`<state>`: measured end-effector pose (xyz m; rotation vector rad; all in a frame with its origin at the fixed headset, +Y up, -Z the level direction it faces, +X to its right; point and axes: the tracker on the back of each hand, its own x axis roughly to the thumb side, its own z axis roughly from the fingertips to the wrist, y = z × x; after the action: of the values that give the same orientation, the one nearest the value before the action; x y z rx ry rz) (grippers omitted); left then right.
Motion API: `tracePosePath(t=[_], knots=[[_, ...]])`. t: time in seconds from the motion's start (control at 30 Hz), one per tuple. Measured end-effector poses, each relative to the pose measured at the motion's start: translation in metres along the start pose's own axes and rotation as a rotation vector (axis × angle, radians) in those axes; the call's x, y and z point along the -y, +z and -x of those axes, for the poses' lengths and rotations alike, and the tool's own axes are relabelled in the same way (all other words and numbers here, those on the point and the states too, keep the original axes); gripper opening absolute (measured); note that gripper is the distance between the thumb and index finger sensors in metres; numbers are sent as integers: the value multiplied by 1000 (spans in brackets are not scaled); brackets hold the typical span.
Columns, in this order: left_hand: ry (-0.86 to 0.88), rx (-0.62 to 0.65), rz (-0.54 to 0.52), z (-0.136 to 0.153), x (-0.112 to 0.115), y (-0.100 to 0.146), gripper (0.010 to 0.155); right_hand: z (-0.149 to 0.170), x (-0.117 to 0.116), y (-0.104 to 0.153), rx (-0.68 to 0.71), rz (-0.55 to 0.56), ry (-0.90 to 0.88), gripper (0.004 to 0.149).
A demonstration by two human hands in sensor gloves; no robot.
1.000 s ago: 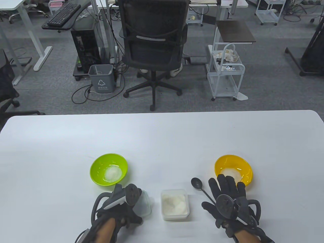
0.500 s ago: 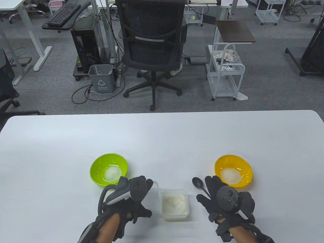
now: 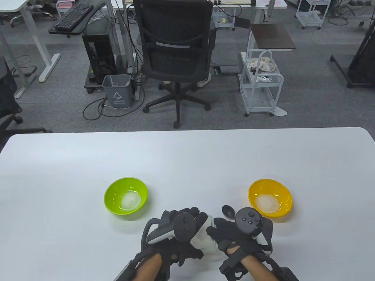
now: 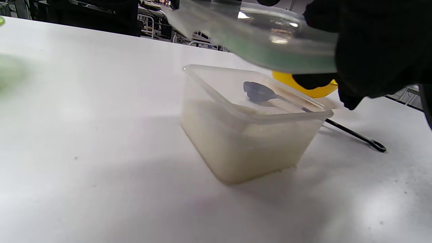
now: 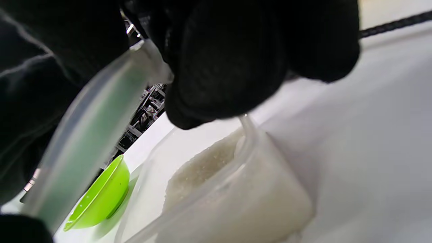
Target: Scoop white sugar from container into bowls
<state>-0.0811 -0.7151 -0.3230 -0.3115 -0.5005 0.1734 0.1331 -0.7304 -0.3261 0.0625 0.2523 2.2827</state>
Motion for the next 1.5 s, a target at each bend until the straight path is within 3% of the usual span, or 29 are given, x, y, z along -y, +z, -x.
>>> tracePosePath(t=[0.13, 0.23, 0.33, 0.47, 0.7, 0.87, 1.07, 1.33, 1.5], knots=[[146, 3, -48, 14, 4, 5, 105, 11, 5, 1, -49, 22, -147, 54], [266, -89, -147, 32, 5, 10, 102, 17, 8, 0, -59, 45, -171, 53], [350, -146, -174, 47, 7, 11, 91, 22, 7, -1, -76, 28, -231, 53], [537, -191, -123, 54, 14, 8, 72, 27, 4, -4, -105, 19, -273, 53], [638, -300, -117, 59, 17, 7, 64, 33, 5, -7, -139, 47, -167, 53], [427, -336, -141, 53, 20, 3, 64, 30, 3, -7, -116, 85, -2, 52], [337, -394, -137, 48, 24, -1, 64, 23, 0, -4, -82, 161, 110, 56], [355, -446, -150, 45, 23, 2, 59, 22, -2, -4, -87, 138, 155, 47], [32, -433, -266, 27, 19, 8, 53, 10, -9, 3, -8, 201, 405, 49]])
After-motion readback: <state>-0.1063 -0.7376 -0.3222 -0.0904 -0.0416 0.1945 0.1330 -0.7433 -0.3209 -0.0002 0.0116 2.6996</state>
